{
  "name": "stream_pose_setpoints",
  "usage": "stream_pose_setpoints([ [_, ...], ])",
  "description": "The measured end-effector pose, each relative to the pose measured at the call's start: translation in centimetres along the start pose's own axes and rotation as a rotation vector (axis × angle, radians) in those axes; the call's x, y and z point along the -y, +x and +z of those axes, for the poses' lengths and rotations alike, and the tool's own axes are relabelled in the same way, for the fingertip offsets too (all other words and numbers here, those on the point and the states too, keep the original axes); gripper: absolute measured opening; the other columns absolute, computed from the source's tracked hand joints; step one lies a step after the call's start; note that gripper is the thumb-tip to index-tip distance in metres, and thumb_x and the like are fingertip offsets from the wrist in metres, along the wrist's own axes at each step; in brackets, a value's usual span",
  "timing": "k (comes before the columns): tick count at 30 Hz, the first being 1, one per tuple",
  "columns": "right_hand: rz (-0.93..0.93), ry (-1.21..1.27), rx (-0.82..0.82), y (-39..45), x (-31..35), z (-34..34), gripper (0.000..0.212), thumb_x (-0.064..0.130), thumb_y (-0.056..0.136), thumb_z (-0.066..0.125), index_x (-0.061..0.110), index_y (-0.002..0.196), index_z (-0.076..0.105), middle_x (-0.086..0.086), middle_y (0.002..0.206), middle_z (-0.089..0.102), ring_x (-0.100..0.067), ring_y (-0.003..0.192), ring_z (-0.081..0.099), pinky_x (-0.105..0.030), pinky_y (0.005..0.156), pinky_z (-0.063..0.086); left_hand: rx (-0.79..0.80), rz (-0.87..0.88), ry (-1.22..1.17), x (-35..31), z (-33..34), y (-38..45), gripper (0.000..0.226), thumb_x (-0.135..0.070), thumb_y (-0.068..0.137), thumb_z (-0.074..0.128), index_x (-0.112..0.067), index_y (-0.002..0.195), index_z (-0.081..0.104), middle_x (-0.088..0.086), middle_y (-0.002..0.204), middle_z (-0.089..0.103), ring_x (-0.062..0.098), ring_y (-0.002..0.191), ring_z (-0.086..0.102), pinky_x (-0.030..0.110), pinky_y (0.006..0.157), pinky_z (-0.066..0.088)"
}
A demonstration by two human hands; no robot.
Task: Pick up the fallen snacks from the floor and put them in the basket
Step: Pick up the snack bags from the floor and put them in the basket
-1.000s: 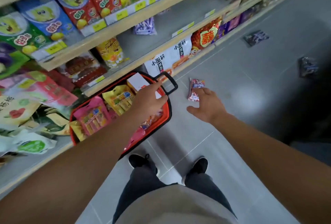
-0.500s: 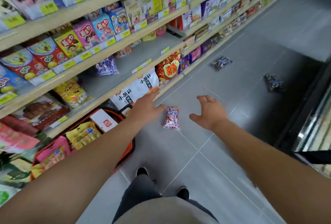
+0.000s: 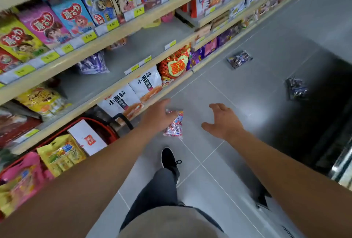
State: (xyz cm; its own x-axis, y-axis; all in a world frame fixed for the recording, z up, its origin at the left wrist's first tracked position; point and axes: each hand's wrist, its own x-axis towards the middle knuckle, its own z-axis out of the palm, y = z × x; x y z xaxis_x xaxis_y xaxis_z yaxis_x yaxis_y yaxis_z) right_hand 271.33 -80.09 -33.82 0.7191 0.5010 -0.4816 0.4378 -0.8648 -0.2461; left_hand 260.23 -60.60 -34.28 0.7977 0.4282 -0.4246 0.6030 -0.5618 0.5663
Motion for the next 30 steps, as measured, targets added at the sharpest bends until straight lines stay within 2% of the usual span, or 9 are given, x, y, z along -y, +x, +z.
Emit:
stream_pose_setpoints([
  [2,0.003,-0.005,0.029,2.5,0.4,-0.4,0.081,0.049,0.086,0.065,0.022,0.154,0.030,0.000,0.156,0.034,-0.028,0.142,0.034,-0.043,0.111,0.040,0.026,-0.037,-0.035,0.4,0.0,2.2,0.061,-0.044,0.091,0.059,-0.021,0.146,0.044,0.007,0.135,0.059,0.026,0.121,0.057,0.032,0.092,0.043],
  [4,0.005,-0.004,0.055,4.9,0.6,-0.7,0.079,0.048,0.086,0.065,0.022,0.153,0.031,0.000,0.157,0.034,-0.027,0.142,0.035,-0.042,0.112,0.040,0.050,-0.084,-0.067,0.4,-0.2,4.3,0.059,-0.040,0.092,0.060,-0.020,0.145,0.045,0.002,0.116,0.066,0.023,0.105,0.063,0.027,0.082,0.044],
  [6,0.009,0.004,0.079,7.7,0.6,-1.1,0.079,0.047,0.087,0.066,0.022,0.153,0.032,0.000,0.156,0.034,-0.027,0.141,0.036,-0.040,0.111,0.040,0.068,-0.121,-0.084,0.4,-0.1,6.7,0.058,-0.042,0.091,0.061,-0.022,0.144,0.046,-0.002,0.105,0.066,0.021,0.096,0.063,0.029,0.079,0.046],
  [10,0.014,0.024,0.138,12.0,-0.2,-0.7,0.078,0.045,0.087,0.066,0.022,0.153,0.031,0.000,0.156,0.033,-0.027,0.140,0.036,-0.041,0.107,0.042,0.074,-0.151,-0.114,1.0,1.0,10.2,0.065,-0.045,0.087,0.065,-0.019,0.144,0.046,0.007,0.138,0.057,0.027,0.124,0.056,0.035,0.099,0.046],
  [13,0.018,0.054,0.206,15.7,-1.2,0.3,0.076,0.042,0.087,0.067,0.021,0.152,0.034,-0.002,0.155,0.034,-0.029,0.138,0.037,-0.040,0.105,0.041,0.079,-0.233,-0.123,1.4,2.5,12.4,0.062,-0.038,0.091,0.064,-0.016,0.145,0.044,0.009,0.139,0.056,0.028,0.125,0.054,0.028,0.093,0.042],
  [16,0.022,0.082,0.275,19.4,-2.5,2.3,0.072,0.043,0.087,0.067,0.019,0.149,0.039,-0.005,0.150,0.039,-0.029,0.136,0.040,-0.038,0.104,0.040,0.069,-0.290,-0.134,2.5,5.0,15.2,0.055,-0.029,0.091,0.066,-0.010,0.140,0.049,0.013,0.140,0.055,0.030,0.127,0.052,0.029,0.095,0.039],
  [19,0.034,0.099,0.359,23.4,-3.7,5.2,0.073,0.048,0.084,0.065,0.018,0.146,0.041,-0.007,0.145,0.043,-0.031,0.131,0.046,-0.040,0.105,0.041,0.059,-0.385,-0.187,4.0,7.9,17.9,0.059,-0.025,0.088,0.071,-0.009,0.140,0.048,0.015,0.140,0.054,0.032,0.123,0.054,0.032,0.094,0.042],
  [25,0.046,0.131,0.476,31.9,-6.2,14.3,0.071,0.042,0.088,0.067,0.015,0.148,0.040,-0.009,0.146,0.045,-0.028,0.133,0.045,-0.035,0.106,0.038,0.055,-0.572,-0.320,9.7,16.0,24.2,0.075,-0.033,0.083,0.074,-0.019,0.148,0.039,0.005,0.148,0.048,0.026,0.128,0.051,0.029,0.102,0.039],
  [30,0.139,0.215,0.526,38.5,-7.9,25.0,0.071,0.041,0.088,0.066,0.015,0.149,0.040,-0.008,0.148,0.046,-0.026,0.136,0.044,-0.032,0.108,0.035,0.072,-0.682,-0.409,17.0,24.0,30.1,0.077,-0.035,0.081,0.076,-0.022,0.148,0.040,0.003,0.150,0.046,0.024,0.132,0.049,0.037,0.109,0.040],
])
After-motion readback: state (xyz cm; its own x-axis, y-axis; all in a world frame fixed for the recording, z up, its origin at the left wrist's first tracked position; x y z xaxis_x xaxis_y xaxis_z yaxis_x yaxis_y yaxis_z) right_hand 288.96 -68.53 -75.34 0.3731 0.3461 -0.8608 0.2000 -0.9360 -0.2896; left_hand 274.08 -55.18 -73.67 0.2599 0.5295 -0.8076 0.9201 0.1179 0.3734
